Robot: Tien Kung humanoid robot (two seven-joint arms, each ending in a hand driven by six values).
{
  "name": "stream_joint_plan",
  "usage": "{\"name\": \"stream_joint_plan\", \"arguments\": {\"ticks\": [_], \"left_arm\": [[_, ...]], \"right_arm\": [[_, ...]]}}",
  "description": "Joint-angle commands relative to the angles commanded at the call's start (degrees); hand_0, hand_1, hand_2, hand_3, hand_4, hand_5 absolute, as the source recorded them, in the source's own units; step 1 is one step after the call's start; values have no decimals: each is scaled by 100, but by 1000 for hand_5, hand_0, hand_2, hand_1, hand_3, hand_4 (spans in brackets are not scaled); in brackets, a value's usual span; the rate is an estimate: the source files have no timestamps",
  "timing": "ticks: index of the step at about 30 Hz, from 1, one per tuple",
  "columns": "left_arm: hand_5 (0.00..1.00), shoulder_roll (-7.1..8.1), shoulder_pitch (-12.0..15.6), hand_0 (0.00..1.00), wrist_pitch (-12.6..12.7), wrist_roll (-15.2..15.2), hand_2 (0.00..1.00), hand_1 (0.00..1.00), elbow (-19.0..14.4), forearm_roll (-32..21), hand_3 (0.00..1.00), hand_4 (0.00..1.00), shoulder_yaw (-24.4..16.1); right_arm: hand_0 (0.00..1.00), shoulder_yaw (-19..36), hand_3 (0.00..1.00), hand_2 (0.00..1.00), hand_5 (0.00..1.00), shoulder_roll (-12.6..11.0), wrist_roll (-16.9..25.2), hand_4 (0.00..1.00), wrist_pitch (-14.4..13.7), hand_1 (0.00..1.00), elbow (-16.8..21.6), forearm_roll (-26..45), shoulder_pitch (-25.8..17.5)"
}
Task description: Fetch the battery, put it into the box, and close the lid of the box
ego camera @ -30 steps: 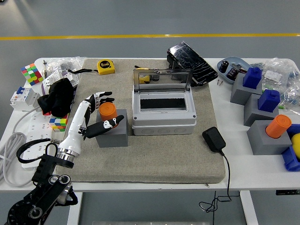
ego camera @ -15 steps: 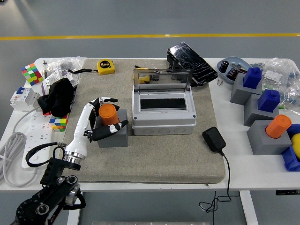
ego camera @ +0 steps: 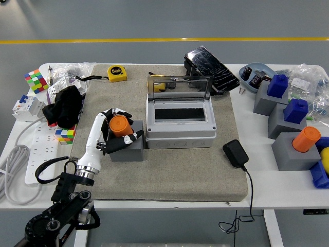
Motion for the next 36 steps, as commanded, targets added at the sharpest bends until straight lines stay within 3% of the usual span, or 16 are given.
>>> {"name": "stream_joint_plan", "arguments": {"ticks": [8,9,14,15,27,36], "left_arm": [[2,3,-71,306,14,28,309,319,-1,7,398,998,59],[2,9,-74,307,16,31,300,312,-11,16,400,920,63],[2,44,-63,307,27,118,300,312,-117,166,400,920,48],[2,49,-57,308,31,146,301,317,-148,212,398,820,38],[2,139,-78,309,-33,692,296,316,-431,838,398,772,-137],[2,142,-111,308,-78,847,292,304,-498,900,397,767,-126]], "right_arm": [[640,-21,606,674,586,-8,-5,996,3,665,0,-9,12],[639,-21,607,674,587,-8,-6,997,3,665,0,-13,12],[639,-33,607,674,587,-8,-5,997,4,665,0,-13,6],[639,-32,608,674,587,-9,-5,997,4,665,0,-15,4],[639,-22,607,673,588,-10,-8,997,5,666,0,-26,1],[640,10,608,674,588,-4,-14,997,2,665,0,-37,-24]]}}
